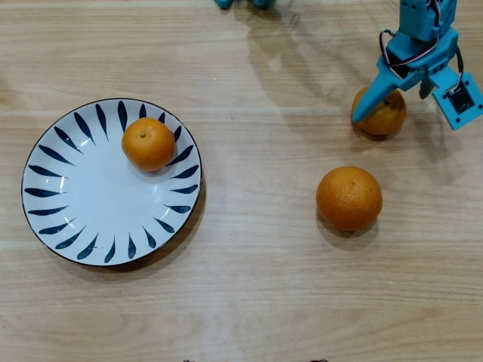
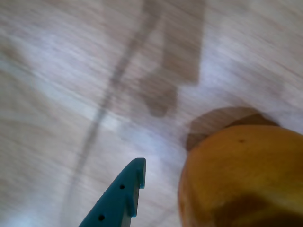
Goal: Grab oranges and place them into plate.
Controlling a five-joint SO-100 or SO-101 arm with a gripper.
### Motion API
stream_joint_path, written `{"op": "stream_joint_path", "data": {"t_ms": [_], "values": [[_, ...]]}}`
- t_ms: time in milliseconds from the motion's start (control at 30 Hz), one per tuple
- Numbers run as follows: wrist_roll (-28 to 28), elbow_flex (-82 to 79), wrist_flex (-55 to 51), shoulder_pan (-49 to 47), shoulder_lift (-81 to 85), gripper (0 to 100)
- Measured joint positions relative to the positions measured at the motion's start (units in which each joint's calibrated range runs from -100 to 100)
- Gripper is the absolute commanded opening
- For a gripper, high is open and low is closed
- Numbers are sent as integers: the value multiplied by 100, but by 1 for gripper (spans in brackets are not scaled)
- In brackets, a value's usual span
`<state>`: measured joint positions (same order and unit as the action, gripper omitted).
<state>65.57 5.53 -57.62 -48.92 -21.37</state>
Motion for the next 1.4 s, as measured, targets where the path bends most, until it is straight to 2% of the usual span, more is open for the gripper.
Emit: {"op": "stream_joint_path", "data": {"t_ms": [367, 433, 600, 700, 1100, 1233, 1400], "values": [[0, -53, 34, 380, -339, 54], [0, -53, 34, 380, -398, 50], [5, -53, 34, 380, -542, 32], [5, -53, 34, 397, -559, 26], [-5, -124, 34, 507, -474, 35], [-605, -274, 26, 819, -93, 38], [-2003, -655, 26, 1714, 1244, 39]]}}
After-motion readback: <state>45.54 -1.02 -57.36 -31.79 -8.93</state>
